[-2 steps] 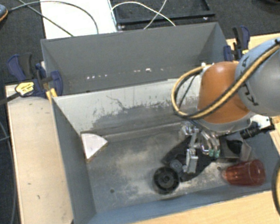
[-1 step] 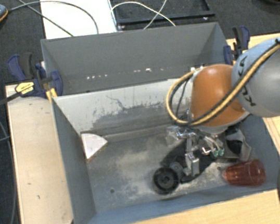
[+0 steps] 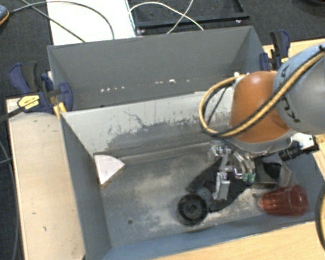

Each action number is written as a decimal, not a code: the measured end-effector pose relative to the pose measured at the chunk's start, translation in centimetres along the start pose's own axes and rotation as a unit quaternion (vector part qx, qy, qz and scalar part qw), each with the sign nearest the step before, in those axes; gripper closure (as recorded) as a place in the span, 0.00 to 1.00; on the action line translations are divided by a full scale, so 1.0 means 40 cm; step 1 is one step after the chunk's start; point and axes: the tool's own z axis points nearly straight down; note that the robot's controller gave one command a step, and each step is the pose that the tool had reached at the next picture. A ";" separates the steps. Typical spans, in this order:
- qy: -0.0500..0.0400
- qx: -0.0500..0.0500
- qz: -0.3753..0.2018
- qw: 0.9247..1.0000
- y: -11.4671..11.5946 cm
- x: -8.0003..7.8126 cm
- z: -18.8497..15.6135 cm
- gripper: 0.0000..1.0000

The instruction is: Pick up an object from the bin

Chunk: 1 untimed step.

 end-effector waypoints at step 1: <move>-0.003 -0.001 -0.199 0.980 0.050 0.014 -0.004 0.00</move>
Offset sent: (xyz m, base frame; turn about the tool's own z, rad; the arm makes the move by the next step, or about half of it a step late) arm 0.0000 0.0000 0.0000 0.0000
